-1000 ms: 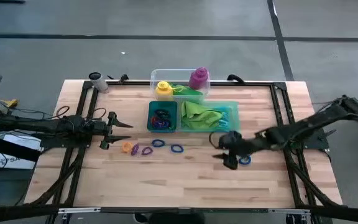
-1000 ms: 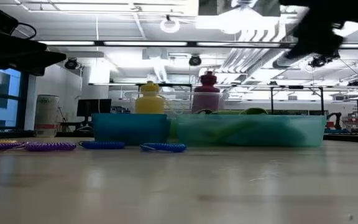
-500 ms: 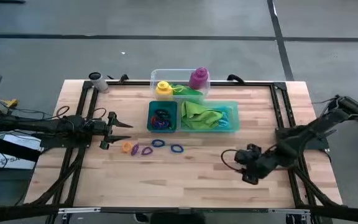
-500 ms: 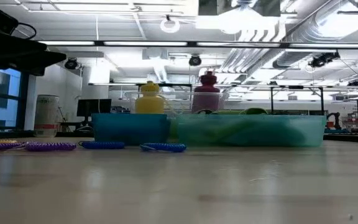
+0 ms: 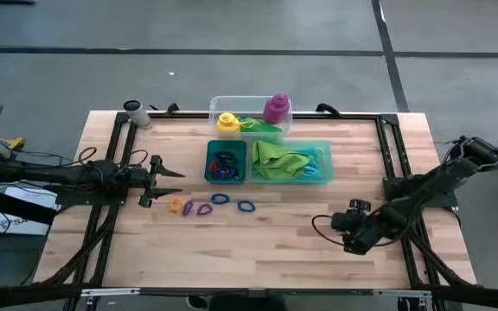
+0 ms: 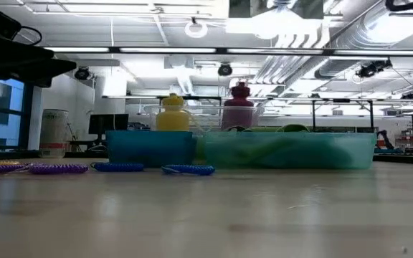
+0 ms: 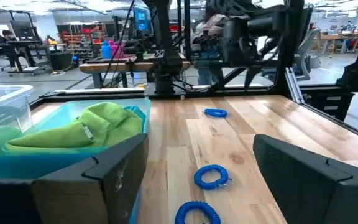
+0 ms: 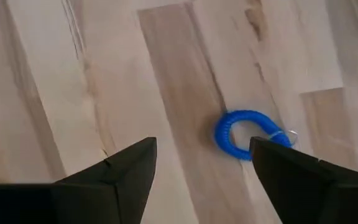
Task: Pick & Place Sports Items
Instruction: Put the bottom blue spring keychain into the blue bin
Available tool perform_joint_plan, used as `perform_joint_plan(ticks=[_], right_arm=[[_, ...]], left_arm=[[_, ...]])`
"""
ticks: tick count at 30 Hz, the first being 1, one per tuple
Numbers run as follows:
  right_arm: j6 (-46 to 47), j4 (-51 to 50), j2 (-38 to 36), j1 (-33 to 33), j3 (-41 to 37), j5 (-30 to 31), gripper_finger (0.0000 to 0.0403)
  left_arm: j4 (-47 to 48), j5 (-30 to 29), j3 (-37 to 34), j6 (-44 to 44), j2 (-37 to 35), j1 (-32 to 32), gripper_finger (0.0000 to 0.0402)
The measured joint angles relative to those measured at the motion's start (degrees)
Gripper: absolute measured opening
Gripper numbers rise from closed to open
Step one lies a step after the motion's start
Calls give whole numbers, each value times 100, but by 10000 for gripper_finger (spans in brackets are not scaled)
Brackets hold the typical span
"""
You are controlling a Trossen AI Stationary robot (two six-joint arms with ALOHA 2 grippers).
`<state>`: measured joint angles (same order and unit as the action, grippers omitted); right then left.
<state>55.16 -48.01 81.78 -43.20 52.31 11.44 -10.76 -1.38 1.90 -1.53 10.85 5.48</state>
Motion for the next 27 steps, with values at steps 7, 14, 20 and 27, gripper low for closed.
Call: perform_joint_plan(ticks=[7,14,20,27], right_arm=[[-2,199,486,169,0,-311,205],[-47,349,925,513,0,-738,178],[59,361,1182,805,2,-903,151],[74,310,1396,1115,2,-1095,141]], left_arm=[[2,0,-1,-1,0,1,236],[0,0,1,0,1,0,236],[2,1,1,-1,0,2,236],[0,-1,1,-1,2,0,236]])
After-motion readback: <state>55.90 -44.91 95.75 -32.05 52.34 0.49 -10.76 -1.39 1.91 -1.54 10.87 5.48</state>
